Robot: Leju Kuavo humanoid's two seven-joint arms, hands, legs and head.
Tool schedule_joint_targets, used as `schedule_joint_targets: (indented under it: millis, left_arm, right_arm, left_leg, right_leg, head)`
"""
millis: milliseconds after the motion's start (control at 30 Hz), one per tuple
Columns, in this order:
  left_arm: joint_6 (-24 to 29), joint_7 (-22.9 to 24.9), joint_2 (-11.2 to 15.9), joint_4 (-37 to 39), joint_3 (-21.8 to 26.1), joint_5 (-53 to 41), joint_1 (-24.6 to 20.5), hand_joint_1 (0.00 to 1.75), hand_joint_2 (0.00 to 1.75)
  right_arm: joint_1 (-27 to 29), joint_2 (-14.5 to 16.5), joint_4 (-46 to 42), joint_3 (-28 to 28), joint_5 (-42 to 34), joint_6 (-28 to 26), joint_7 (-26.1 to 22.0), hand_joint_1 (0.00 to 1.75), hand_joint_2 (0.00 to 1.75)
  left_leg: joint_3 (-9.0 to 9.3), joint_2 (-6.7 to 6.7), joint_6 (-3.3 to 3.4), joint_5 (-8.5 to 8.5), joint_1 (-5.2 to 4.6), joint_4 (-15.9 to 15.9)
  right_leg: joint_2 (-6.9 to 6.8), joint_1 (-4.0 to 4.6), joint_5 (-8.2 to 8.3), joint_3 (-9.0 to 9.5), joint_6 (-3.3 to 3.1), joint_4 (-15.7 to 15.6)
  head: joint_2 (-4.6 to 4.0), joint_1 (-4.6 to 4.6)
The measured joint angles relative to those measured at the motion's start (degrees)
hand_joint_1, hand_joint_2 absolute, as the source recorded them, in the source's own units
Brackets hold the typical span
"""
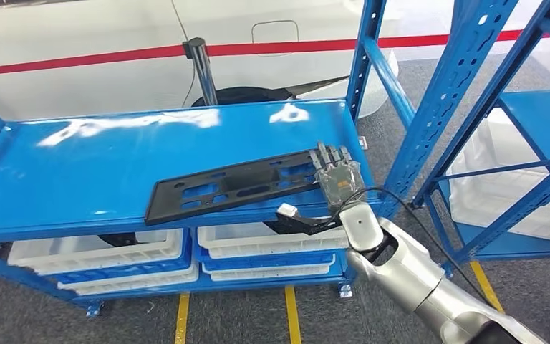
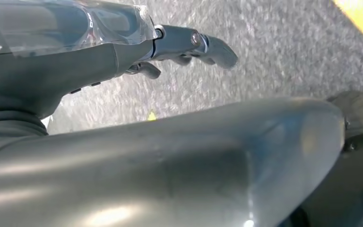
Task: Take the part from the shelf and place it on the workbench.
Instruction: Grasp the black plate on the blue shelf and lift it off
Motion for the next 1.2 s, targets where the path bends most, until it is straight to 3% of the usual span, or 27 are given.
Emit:
schedule_joint_targets:
  millis: [67, 133, 167, 300, 333, 400, 433, 467, 533, 600, 667, 700, 767, 800, 833, 867, 900, 967, 1033, 1133, 1200]
  left_arm:
    - [-0.18, -0.09, 0.06, 0.02, 0.02, -0.05, -0.04, 0.0, 0.0]
    - [-0.28, -0.25, 0.03, 0.02, 0.02, -0.05, 0.03, 0.0, 0.0]
    - [-0.29, -0.36, 0.0, 0.02, 0.02, -0.05, -0.03, 0.0, 0.0]
    - [-0.29, -0.57, -0.09, 0.01, 0.02, -0.03, -0.21, 0.0, 0.0]
    - [-0.29, -0.57, -0.09, 0.01, 0.02, 0.01, -0.11, 0.0, 0.0]
    - [-0.29, -0.56, -0.09, 0.01, 0.02, 0.08, 0.04, 0.0, 0.0]
    - [-0.29, -0.56, -0.09, 0.01, 0.02, 0.1, 0.06, 0.0, 0.0]
    - [-0.29, -0.57, -0.09, 0.01, 0.03, 0.1, 0.03, 0.0, 0.0]
    - [-0.28, -0.63, -0.1, 0.01, 0.04, 0.1, -0.09, 0.0, 0.0]
    - [-0.28, -0.69, -0.11, 0.01, 0.04, 0.1, -0.04, 0.0, 0.0]
    - [-0.28, -0.7, -0.12, 0.01, 0.04, 0.1, 0.08, 0.0, 0.0]
    - [-0.26, -0.7, -0.12, 0.02, 0.05, 0.1, 0.08, 0.0, 0.0]
    - [-0.25, -0.7, -0.13, 0.02, 0.06, 0.1, 0.02, 0.0, 0.0]
    - [-0.25, -0.7, -0.14, 0.02, 0.07, 0.1, 0.01, 0.0, 0.0]
    - [-0.27, -0.7, -0.16, 0.02, 0.07, 0.1, 0.02, 0.0, 0.0]
    - [-0.3, -0.7, -0.19, 0.02, 0.07, 0.1, 0.06, 0.0, 0.0]
    - [-0.32, -0.7, -0.2, 0.02, 0.07, 0.1, 0.1, 0.0, 0.0]
    - [-0.35, -0.7, -0.21, 0.02, 0.07, 0.1, 0.1, 0.0, 0.0]
    - [-0.31, -0.7, -0.28, 0.02, 0.08, 0.13, -0.05, 0.0, 0.0]
    - [-0.28, -0.7, -0.26, 0.03, 0.09, 0.16, -0.09, 0.0, 0.0]
    - [-0.33, -0.7, -0.28, 0.02, 0.09, 0.17, -0.01, 0.0, 0.0]
  right_arm:
    - [-0.03, 0.06, -0.17, 0.01, -0.16, 0.04, -0.03, 0.0, 1.75]
    - [-0.09, 0.1, -0.3, -0.04, -0.33, 0.02, -0.04, 0.0, 1.75]
    - [-0.16, 0.14, -0.35, -0.06, -0.37, 0.02, -0.04, 0.0, 1.75]
    - [-0.21, 0.24, -0.41, -0.07, -0.53, 0.02, -0.07, 0.06, 1.75]
    - [-0.17, 0.24, -0.4, -0.06, -0.61, 0.02, -0.1, 0.48, 1.75]
    - [-0.1, 0.22, -0.41, -0.05, -0.81, 0.02, -0.14, 1.32, 1.75]
    - [-0.1, 0.22, -0.42, -0.06, -0.9, 0.01, -0.14, 1.35, 1.75]
    - [-0.12, 0.22, -0.43, -0.07, -0.95, 0.01, -0.13, 1.0, 1.75]
    - [-0.15, 0.21, -0.44, -0.07, -1.02, 0.01, -0.08, 0.82, 1.75]
    - [-0.07, 0.12, -0.45, -0.07, -1.09, 0.01, -0.03, 1.33, 1.75]
    - [0.03, -0.09, -0.49, -0.09, -1.12, 0.01, 0.01, 1.46, 1.75]
    - [0.05, -0.21, -0.55, -0.1, -1.12, 0.01, 0.04, 1.55, 1.75]
    - [0.21, -0.53, -0.66, -0.11, -1.13, 0.01, 0.09, 1.75, 1.75]
    - [0.39, -0.69, -0.68, -0.11, -1.13, 0.01, 0.1, 1.75, 1.75]
    - [0.61, -0.86, -0.69, -0.11, -1.13, 0.01, 0.12, 1.75, 1.75]
    - [0.8, -1.01, -0.7, -0.11, -1.13, 0.01, 0.14, 1.75, 1.75]
    - [0.92, -1.11, -0.72, -0.11, -1.14, 0.0, 0.16, 1.75, 1.75]
    - [0.93, -1.19, -0.85, -0.12, -1.19, -0.03, 0.21, 1.75, 1.75]
    - [0.89, -1.24, -1.06, -0.15, -1.25, -0.05, 0.28, 1.75, 1.75]
    - [0.9, -1.44, -1.41, -0.26, -1.46, -0.04, 0.43, 1.75, 1.75]
    - [0.85, -1.61, -1.67, -0.4, -1.57, 0.0, 0.6, 1.75, 1.75]
  left_leg:
    - [-1.03, 0.15, -0.89, -1.43, 0.01, 2.08]
    - [-1.68, 0.31, -1.45, -2.42, 0.19, 3.95]
    - [-2.72, 0.36, -1.64, -3.39, 0.3, 6.1]
    - [-10.13, 0.43, -2.15, -8.78, 0.39, 19.31]
    - [-11.32, 0.43, -2.14, -8.97, 0.38, 20.73]
    - [-11.76, 0.43, -1.95, -6.89, 0.37, 19.03]
    - [-10.66, 0.45, -1.82, -4.54, 0.38, 15.46]
    - [-9.18, 0.46, -1.75, -2.32, 0.37, 11.31]
    - [-7.12, 0.49, -1.51, -0.08, -0.04, 5.53]
    - [-6.88, 0.4, -0.97, 0.03, -0.64, 4.78]
    - [-6.65, 0.3, -0.08, 0.86, -0.73, 4.64]
    - [-6.57, 0.29, 0.42, 1.1, -0.77, 4.51]
    - [-6.49, 0.29, 1.24, 1.32, -1.12, 4.39]
    - [-6.49, 0.3, 1.56, 1.31, -1.46, 4.39]
    - [-6.47, 0.28, 1.76, 1.29, -1.83, 4.4]
    - [-6.41, 0.26, 1.93, 1.26, -2.21, 4.41]
    - [-6.31, 0.23, 2.07, 1.21, -2.56, 4.41]
    - [-5.96, 0.16, 2.33, 1.04, -3.12, 4.41]
    - [-5.86, 0.11, 2.41, 0.81, -3.66, 4.54]
    - [-5.95, 0.07, 2.19, 0.64, -3.93, 4.6]
    - [-6.49, 0.14, 1.5, -0.48, -3.94, 5.9]
  right_leg:
    - [-0.28, 0.4, -0.98, -1.33, -2.42, 2.17]
    - [-0.1, 0.36, -0.91, -1.73, -3.94, 3.07]
    - [0.02, 0.28, -0.96, -1.66, -4.24, 3.06]
    - [0.14, 0.49, -1.33, -1.48, -4.84, 3.04]
    - [0.16, 0.57, -1.41, -1.43, -4.88, 3.04]
    - [0.28, 0.64, -1.54, -1.23, -4.85, 3.04]
    - [0.32, 0.59, -1.62, -1.06, -4.78, 3.03]
    - [0.34, 0.53, -1.68, -0.88, -4.67, 3.0]
    - [0.34, 0.47, -1.61, -0.65, -4.13, 2.78]
    - [0.37, 0.52, -1.41, -0.48, -3.28, 2.36]
    - [0.39, 0.43, -1.87, -0.49, -2.66, 2.61]
    - [0.4, 0.45, -2.89, -0.98, -2.63, 3.93]
    - [0.42, 0.91, -6.72, -3.69, -3.1, 10.51]
    - [0.44, 1.3, -8.64, -5.54, -3.4, 14.77]
    - [0.47, 1.72, -9.85, -7.03, -3.72, 18.19]
    - [0.5, 2.18, -10.05, -7.67, -4.12, 19.76]
    - [0.52, 2.62, -9.19, -7.15, -4.62, 18.97]
    - [0.62, 3.5, -5.73, -3.19, -6.03, 11.65]
    - [0.61, 4.06, -3.67, 0.37, -7.12, 4.82]
    - [0.57, 4.07, -3.47, 1.22, -7.48, 2.88]
    - [0.45, 3.54, -3.26, 1.44, -7.65, 2.53]
  head:
    - [0.01, -0.06]
    - [0.02, -0.09]
    - [0.02, -0.09]
    - [0.01, -0.09]
    - [0.01, -0.09]
    - [0.01, -0.09]
    - [0.01, -0.09]
    - [0.01, -0.09]
    - [0.01, -0.09]
    - [0.01, -0.08]
    - [0.01, -0.07]
    - [0.01, -0.06]
    - [0.01, -0.05]
    - [0.01, -0.06]
    - [0.01, -0.06]
    - [0.01, -0.06]
    - [0.01, -0.06]
    - [0.01, -0.07]
    - [0.01, -0.07]
    - [0.01, -0.07]
    - [0.01, -0.11]
